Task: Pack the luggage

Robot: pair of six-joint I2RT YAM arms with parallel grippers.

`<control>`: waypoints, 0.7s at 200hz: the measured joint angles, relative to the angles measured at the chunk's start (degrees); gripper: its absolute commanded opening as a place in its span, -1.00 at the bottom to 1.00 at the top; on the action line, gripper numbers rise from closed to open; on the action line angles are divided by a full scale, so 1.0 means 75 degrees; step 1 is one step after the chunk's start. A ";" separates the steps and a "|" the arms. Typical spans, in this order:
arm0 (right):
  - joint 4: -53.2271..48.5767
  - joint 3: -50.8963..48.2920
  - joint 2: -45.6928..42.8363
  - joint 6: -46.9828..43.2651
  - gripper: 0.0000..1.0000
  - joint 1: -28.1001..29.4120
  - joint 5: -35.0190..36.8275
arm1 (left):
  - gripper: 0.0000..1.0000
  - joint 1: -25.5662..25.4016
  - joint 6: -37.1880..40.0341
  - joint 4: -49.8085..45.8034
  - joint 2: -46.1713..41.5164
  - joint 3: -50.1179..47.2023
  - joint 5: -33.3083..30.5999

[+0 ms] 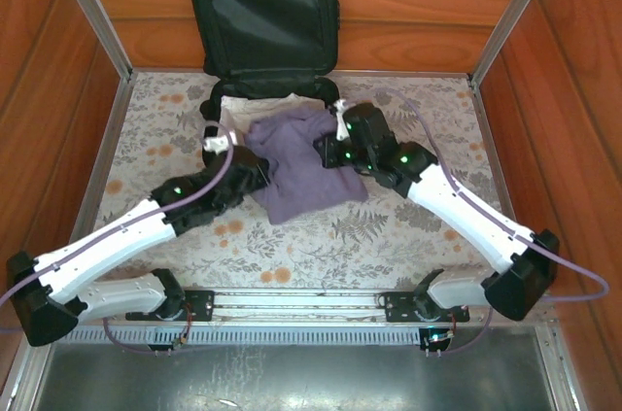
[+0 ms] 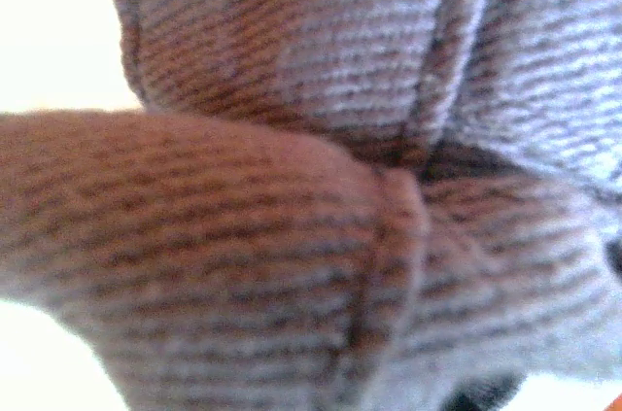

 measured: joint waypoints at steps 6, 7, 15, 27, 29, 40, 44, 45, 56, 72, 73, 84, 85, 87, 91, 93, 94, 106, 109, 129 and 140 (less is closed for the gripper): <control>0.0055 0.0321 0.0254 -0.0146 -1.00 0.0000 0.0003 | -1.00 0.0338 0.0382 -0.0085 0.0006 0.0210 0.0099; 0.0067 0.0350 0.0280 -0.0160 -1.00 0.0003 0.0003 | -1.00 0.0379 0.0423 -0.0090 0.0009 0.0233 0.0099; 0.0175 0.0697 0.0606 -0.0326 -1.00 0.0003 -0.0009 | -1.00 0.0822 0.0854 -0.0175 0.0061 0.0463 0.0306; 0.0321 0.1105 0.1043 -0.0527 -1.00 -0.0003 -0.0044 | -1.00 0.1457 0.1536 -0.0344 0.0262 0.0839 0.0699; 0.0353 0.1166 0.1119 -0.0562 -1.00 -0.0003 -0.0047 | -1.00 0.1524 0.1609 -0.0356 0.0297 0.0880 0.0731; 0.0443 0.1478 0.1489 -0.0717 -1.00 -0.0052 -0.0067 | -1.00 0.1993 0.2215 -0.0507 0.0597 0.1236 0.1052; 0.0469 0.1568 0.1614 -0.0769 -1.00 -0.0070 -0.0076 | -1.00 0.2124 0.2425 -0.0539 0.0717 0.1341 0.1137; 0.0469 0.1606 0.1658 -0.0790 -1.00 -0.0082 -0.0085 | -1.00 0.2151 0.2451 -0.0545 0.0737 0.1358 0.1160; 0.0510 0.1883 0.2002 -0.0892 -1.00 -0.0192 -0.0134 | -1.00 0.2471 0.2906 -0.0595 0.1040 0.1597 0.1437; 0.0493 0.2320 0.2547 -0.1032 -1.00 -0.0399 -0.0254 | -1.00 0.2897 0.3483 -0.0603 0.1580 0.1886 0.1888; 0.0490 0.2340 0.2567 -0.1035 -1.00 -0.0411 -0.0254 | -1.00 0.2917 0.3515 -0.0603 0.1606 0.1897 0.1915; 0.0493 0.2611 0.2955 -0.1096 -1.00 -0.0539 -0.0332 | -1.00 0.3209 0.3826 -0.0574 0.2025 0.2069 0.2241; 0.0493 0.2643 0.3008 -0.1105 -1.00 -0.0562 -0.0344 | -1.00 0.3226 0.3856 -0.0574 0.2057 0.2081 0.2261; 0.0490 0.2693 0.3077 -0.1107 -1.00 -0.0580 -0.0364 | -1.00 0.3279 0.3911 -0.0574 0.2139 0.2119 0.2331; 0.0490 0.2751 0.3200 -0.1125 -1.00 -0.0621 -0.0382 | -1.00 0.3363 0.4010 -0.0562 0.2285 0.2171 0.2428; 0.0487 0.2786 0.3267 -0.1134 -1.00 -0.0638 -0.0399 | -1.00 0.3410 0.4062 -0.0562 0.2372 0.2200 0.2489; 0.0484 0.2806 0.3305 -0.1134 -1.00 -0.0659 -0.0408 | -1.00 0.3424 0.4077 -0.0560 0.2396 0.2212 0.2509; 0.0472 0.2926 0.3640 -0.1160 -1.00 -0.0761 -0.0466 | -1.00 0.3646 0.4371 -0.0545 0.2873 0.2366 0.2821; 0.0469 0.2946 0.3707 -0.1157 -1.00 -0.0775 -0.0478 | -1.00 0.3689 0.4421 -0.0548 0.2981 0.2407 0.2894; 0.0472 0.3045 0.4159 -0.1160 -1.00 -0.0941 -0.0571 | -1.00 0.3955 0.4806 -0.0545 0.3742 0.2681 0.3357; 0.0440 0.3177 0.4409 -0.1160 -1.00 -0.1029 -0.0627 | -1.00 0.4086 0.4957 -0.0554 0.4170 0.2894 0.3599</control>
